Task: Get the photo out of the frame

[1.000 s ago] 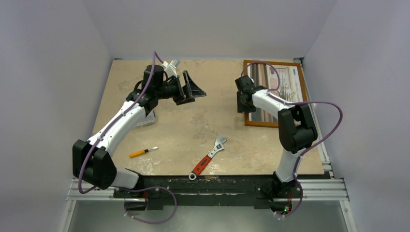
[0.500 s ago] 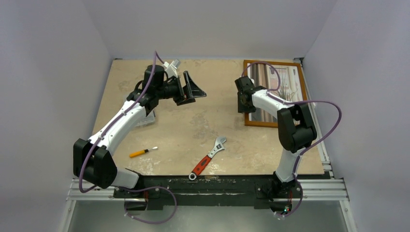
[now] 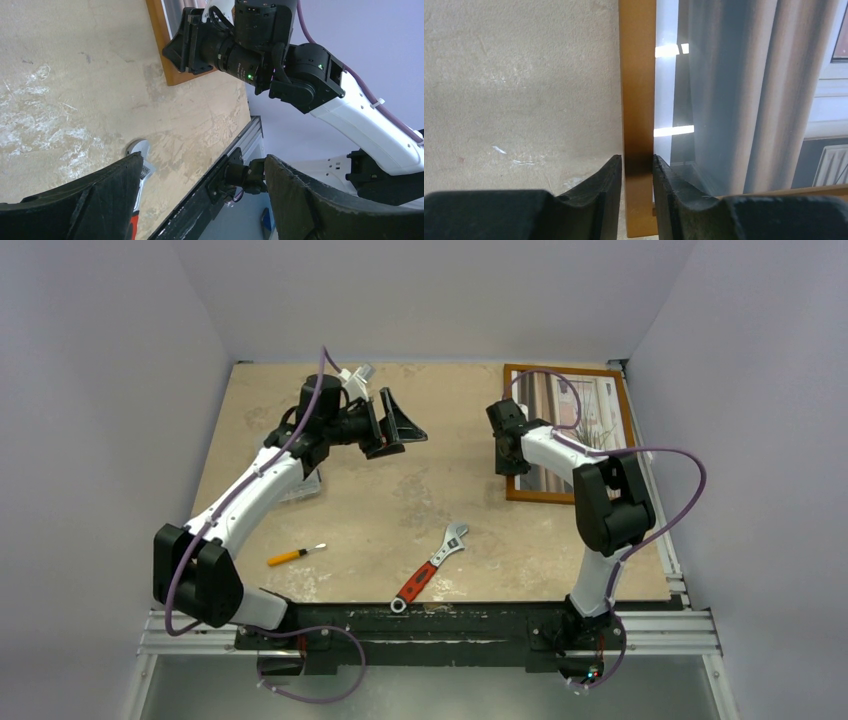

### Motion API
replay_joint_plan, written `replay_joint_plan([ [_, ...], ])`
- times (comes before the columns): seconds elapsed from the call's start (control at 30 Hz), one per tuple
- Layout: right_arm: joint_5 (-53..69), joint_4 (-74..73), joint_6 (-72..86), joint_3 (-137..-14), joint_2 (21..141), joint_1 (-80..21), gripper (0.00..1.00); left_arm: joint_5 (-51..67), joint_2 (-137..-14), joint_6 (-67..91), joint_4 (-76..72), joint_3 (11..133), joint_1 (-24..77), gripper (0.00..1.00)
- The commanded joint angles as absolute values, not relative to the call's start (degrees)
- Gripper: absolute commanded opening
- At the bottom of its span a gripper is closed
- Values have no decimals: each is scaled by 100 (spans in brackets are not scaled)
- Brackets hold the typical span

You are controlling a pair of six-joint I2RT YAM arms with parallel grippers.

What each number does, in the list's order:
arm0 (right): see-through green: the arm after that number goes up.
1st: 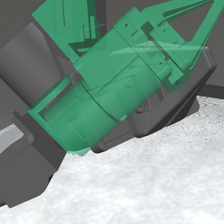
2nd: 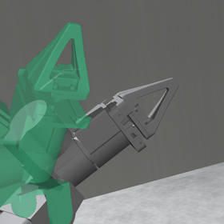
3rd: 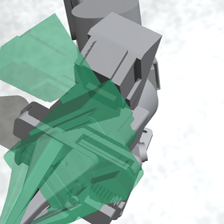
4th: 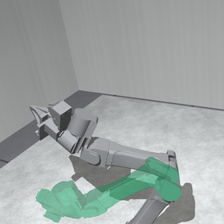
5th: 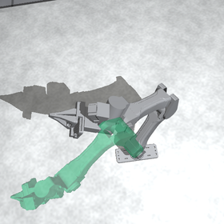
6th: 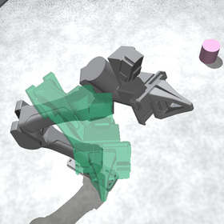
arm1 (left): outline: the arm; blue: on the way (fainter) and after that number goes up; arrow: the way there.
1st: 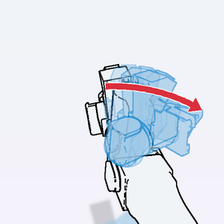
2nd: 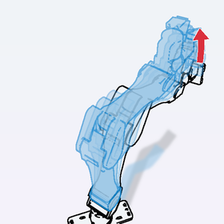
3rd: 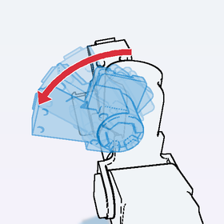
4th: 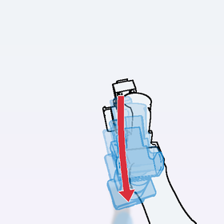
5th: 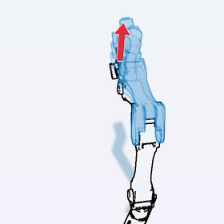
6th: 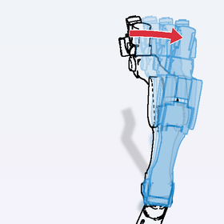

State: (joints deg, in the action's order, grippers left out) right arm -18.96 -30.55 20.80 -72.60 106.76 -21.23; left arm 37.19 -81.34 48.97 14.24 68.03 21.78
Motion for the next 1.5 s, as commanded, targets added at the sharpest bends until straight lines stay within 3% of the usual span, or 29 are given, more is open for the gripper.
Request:
replay_joint_plan([
  [0.0,-1990,-2940,2195,-7238,10743,-2092,24,3807,-8175,4974,1274,7031,2201,87],
  [0.1,-1973,-2944,2206,-7280,10798,-2092,20,3840,-8259,4975,1279,7039,2222,87],
  [0.33,-1696,-2721,1984,-7246,10658,-2148,0,3926,-8607,4953,1310,7041,2289,85],
  [0.87,-210,-2572,1688,-7199,9847,-2363,0,4593,-10028,5905,131,6933,2319,82],
  [1.1,-19,-2452,1798,-7038,9488,-2380,0,4531,-11230,6975,-731,7552,2638,80],
  [1.23,-364,-2700,1921,-7063,9466,-2368,0,4255,-11472,6809,-355,7966,2793,75],
  [1.33,-537,-2827,2071,-7060,9609,-2381,23,3737,-11020,6439,-60,7613,2812,76],
  [1.47,-1110,-3238,2481,-7385,10100,-2395,31,3426,-10759,5738,893,7659,2826,77],
])
